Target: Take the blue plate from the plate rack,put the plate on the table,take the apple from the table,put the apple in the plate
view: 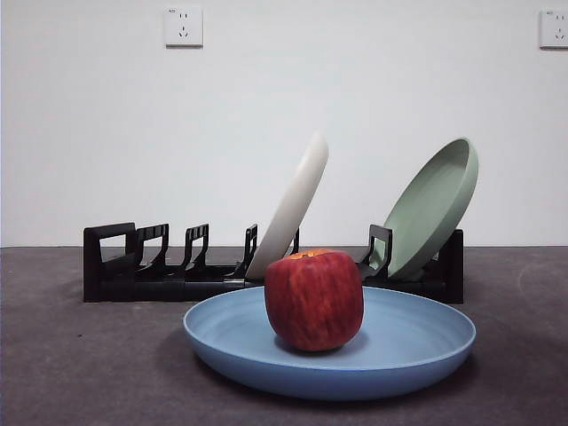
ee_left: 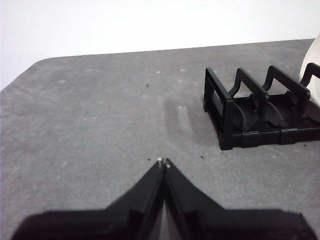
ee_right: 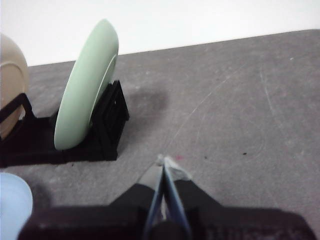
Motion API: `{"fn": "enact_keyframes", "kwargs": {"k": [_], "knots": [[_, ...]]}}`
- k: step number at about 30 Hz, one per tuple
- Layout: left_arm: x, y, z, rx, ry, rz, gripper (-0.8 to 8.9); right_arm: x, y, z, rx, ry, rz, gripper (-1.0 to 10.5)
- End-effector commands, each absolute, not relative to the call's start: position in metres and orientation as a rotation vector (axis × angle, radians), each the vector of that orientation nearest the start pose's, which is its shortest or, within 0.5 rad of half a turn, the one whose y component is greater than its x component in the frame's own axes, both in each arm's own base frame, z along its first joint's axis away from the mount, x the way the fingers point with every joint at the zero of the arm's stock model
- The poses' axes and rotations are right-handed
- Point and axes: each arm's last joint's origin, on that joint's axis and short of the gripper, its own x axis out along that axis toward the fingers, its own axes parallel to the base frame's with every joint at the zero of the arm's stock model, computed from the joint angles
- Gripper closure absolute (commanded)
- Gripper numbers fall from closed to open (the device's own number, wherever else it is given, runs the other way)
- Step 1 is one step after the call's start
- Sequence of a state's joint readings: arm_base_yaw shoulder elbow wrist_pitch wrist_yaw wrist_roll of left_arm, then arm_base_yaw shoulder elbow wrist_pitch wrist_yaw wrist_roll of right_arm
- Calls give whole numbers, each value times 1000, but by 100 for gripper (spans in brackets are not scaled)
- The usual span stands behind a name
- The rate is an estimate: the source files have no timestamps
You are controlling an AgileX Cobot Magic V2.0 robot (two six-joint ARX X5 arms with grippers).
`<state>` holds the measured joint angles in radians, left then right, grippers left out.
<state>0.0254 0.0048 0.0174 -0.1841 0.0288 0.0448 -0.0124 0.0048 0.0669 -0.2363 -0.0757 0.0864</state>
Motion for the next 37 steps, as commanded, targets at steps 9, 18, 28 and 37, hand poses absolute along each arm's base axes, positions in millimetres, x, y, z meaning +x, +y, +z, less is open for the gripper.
{"fn": "enact_keyframes", "kwargs": {"k": [9, 18, 28, 37], "knots": [[96, 2, 147, 46, 181, -5, 817, 95, 1, 149, 96, 184, 60, 958], [96, 2, 147, 46, 181, -5, 817, 96, 1, 149, 133, 186, 51, 958], [96, 2, 147, 46, 181, -5, 817, 96, 1, 149, 133, 186, 49, 958], [96, 2, 147, 46, 181, -5, 817, 96, 1, 149, 133, 186, 49, 958]]}}
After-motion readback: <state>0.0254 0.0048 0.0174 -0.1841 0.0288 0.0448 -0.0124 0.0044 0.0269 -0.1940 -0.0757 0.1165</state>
